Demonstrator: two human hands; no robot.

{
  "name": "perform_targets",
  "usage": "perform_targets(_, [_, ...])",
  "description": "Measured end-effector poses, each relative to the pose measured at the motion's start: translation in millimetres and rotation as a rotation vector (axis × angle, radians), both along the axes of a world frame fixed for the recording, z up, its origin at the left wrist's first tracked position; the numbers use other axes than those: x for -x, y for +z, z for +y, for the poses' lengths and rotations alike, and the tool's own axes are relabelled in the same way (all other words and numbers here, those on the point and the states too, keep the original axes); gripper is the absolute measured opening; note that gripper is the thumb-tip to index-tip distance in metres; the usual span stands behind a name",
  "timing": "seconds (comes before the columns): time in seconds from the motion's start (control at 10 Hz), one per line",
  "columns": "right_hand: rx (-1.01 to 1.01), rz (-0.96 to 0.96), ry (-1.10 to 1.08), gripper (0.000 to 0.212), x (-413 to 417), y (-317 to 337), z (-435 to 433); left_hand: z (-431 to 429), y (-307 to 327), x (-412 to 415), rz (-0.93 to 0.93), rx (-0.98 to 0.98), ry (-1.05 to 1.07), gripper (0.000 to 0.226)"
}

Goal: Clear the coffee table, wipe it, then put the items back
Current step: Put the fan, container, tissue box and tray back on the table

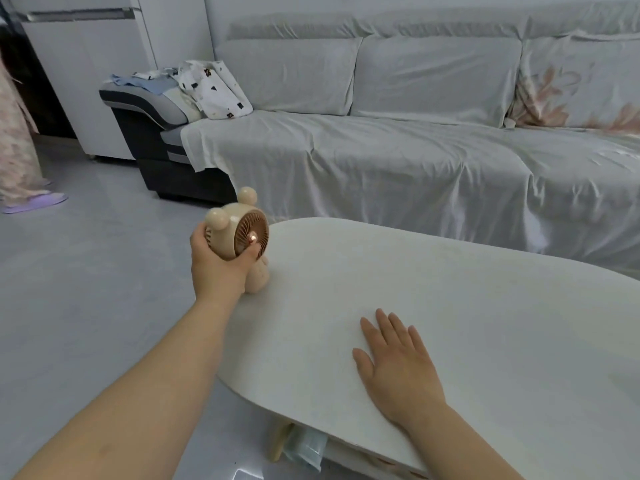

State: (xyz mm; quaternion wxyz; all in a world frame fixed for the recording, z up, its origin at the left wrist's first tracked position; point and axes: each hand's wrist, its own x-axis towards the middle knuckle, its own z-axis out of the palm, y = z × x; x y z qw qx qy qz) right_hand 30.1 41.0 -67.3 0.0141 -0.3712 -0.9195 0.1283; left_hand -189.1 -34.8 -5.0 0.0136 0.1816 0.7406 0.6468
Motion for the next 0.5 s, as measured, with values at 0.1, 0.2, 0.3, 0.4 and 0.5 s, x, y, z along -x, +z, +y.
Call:
perform_targets(0.1, [-0.012, 0.013, 0.0, 0.055, -0.9, -0.4, 0.1, 12.3, -0.9, 12.7, 0.031, 0.01, -0.008, 0.075])
perform_targets(0.2, [-0.016, 0.018, -0.002, 0.055, -0.8, -0.6, -0.4, 21.1, -1.3, 22.6, 0.048, 0.041, -0.027, 0.076])
perform_targets(0.3, [-0.017, 0.02, 0.0, 0.055, -1.2, -0.1, -0.4, 23.1, -4.0, 25.4, 0.039, 0.051, -0.033, 0.078])
perform_targets(0.4, [-0.019, 0.018, 0.003, 0.055, -1.6, 0.0, -1.4, 21.8, -5.4, 23.7, 0.024, 0.041, -0.04, 0.084])
perform_targets(0.5, [-0.02, 0.026, 0.002, 0.055, -1.4, 1.3, -0.8, 18.5, -6.9, 24.0, -0.022, 0.063, -0.056, 0.097])
